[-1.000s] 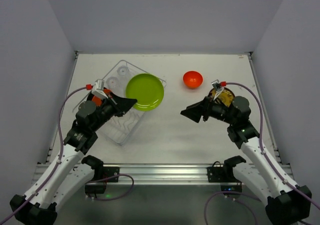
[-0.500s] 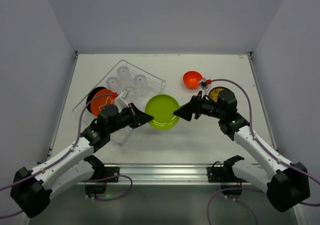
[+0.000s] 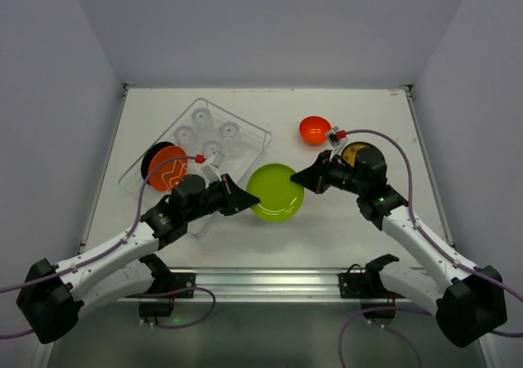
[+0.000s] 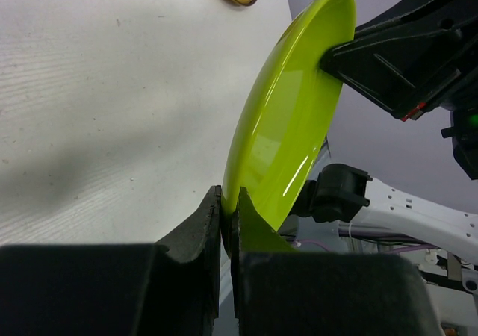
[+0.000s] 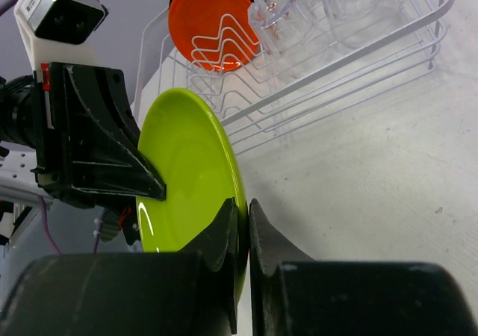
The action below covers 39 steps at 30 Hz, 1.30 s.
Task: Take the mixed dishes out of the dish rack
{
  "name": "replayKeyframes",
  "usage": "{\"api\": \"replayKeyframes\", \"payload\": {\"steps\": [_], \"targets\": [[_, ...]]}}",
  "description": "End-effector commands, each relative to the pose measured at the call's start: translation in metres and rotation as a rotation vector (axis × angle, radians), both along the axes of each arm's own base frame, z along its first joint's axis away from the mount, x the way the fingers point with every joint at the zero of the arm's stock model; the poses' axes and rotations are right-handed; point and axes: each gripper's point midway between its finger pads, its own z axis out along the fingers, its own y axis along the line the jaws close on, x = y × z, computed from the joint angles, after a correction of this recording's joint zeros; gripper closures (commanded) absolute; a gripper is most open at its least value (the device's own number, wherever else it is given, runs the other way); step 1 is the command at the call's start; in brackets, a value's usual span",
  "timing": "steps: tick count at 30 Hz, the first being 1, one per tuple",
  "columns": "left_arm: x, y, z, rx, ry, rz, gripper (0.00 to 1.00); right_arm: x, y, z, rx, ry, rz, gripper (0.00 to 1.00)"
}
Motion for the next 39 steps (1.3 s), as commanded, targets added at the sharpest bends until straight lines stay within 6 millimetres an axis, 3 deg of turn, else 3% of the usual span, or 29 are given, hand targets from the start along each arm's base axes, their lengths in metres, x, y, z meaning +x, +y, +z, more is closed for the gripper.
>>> {"api": "replayKeyframes", "payload": {"steps": [1, 3, 5, 8, 9, 11, 12, 13, 14, 15, 16, 17, 18, 19, 20, 21, 23, 24, 26, 30, 35, 39], "targets": [[0.009, -0.001, 0.032, -0.033, -0.118, 0.016, 1.00, 0.002, -0.002, 0.013, 0.009, -0.070, -0.017, 1.00], [0.012, 0.000, 0.041, -0.023, -0.151, 0.023, 1.00, 0.000, -0.004, 0.012, 0.013, -0.063, -0.028, 1.00], [0.019, 0.011, 0.046, 0.032, -0.192, 0.072, 0.77, 0.002, -0.009, 0.006, 0.009, -0.057, -0.063, 1.00], [0.033, 0.033, 0.059, 0.123, -0.261, 0.170, 0.28, 0.008, -0.017, 0.000, 0.010, -0.034, -0.136, 1.00], [0.037, 0.042, 0.066, 0.177, -0.278, 0.192, 0.00, 0.013, -0.022, -0.002, 0.008, -0.021, -0.171, 1.00], [0.053, 0.067, 0.072, 0.288, -0.286, 0.303, 0.00, 0.033, -0.049, -0.013, 0.009, 0.056, -0.320, 1.00], [0.053, 0.087, 0.059, 0.418, -0.262, 0.329, 0.00, 0.038, -0.062, -0.021, 0.018, 0.097, -0.370, 1.00], [0.058, 0.102, 0.084, 0.445, -0.287, 0.395, 0.00, 0.043, -0.077, -0.025, 0.066, 0.166, -0.444, 1.00], [0.066, 0.133, 0.086, 0.551, -0.278, 0.532, 0.00, 0.049, -0.093, -0.029, 0.098, 0.202, -0.509, 1.00], [0.057, 0.156, 0.079, 0.655, -0.240, 0.567, 0.00, 0.059, -0.131, -0.043, 0.132, 0.247, -0.651, 1.00], [0.055, 0.168, 0.086, 0.684, -0.247, 0.604, 0.00, 0.066, -0.155, -0.043, 0.174, 0.248, -0.748, 1.00], [0.053, 0.176, 0.088, 0.708, -0.259, 0.625, 0.00, 0.069, -0.172, -0.038, 0.231, 0.254, -0.832, 1.00], [0.054, 0.180, 0.089, 0.722, -0.298, 0.627, 0.00, 0.077, -0.210, -0.040, 0.243, 0.234, -1.010, 1.00], [0.050, 0.184, 0.093, 0.690, -0.335, 0.634, 0.00, 0.080, -0.228, -0.041, 0.247, 0.215, -1.107, 1.00], [0.049, 0.186, 0.071, 0.718, -0.330, 0.625, 0.00, 0.082, -0.246, -0.044, 0.234, 0.209, -1.206, 1.00], [0.049, 0.185, 0.070, 0.700, -0.346, 0.632, 0.00, 0.084, -0.279, -0.041, 0.211, 0.183, -1.389, 1.00], [0.045, 0.191, 0.056, 0.701, -0.349, 0.642, 0.00, 0.087, -0.305, -0.056, 0.153, 0.211, -1.520, 1.00], [0.044, 0.192, 0.058, 0.680, -0.372, 0.652, 0.00, 0.092, -0.318, -0.052, 0.132, 0.188, -1.574, 1.00], [0.044, 0.193, 0.052, 0.687, -0.389, 0.647, 0.00, 0.101, -0.329, -0.057, 0.057, 0.194, -1.601, 1.00], [0.045, 0.187, 0.041, 0.724, -0.370, 0.594, 0.00, 0.119, -0.340, -0.089, -0.043, 0.310, -1.619, 1.00], [0.043, 0.172, 0.022, 0.753, -0.317, 0.494, 0.00, 0.135, -0.334, -0.101, -0.054, 0.367, -1.536, 1.00], [0.043, 0.165, 0.025, 0.730, -0.338, 0.468, 0.00, 0.137, -0.334, -0.106, -0.094, 0.408, -1.513, 0.99]]}}
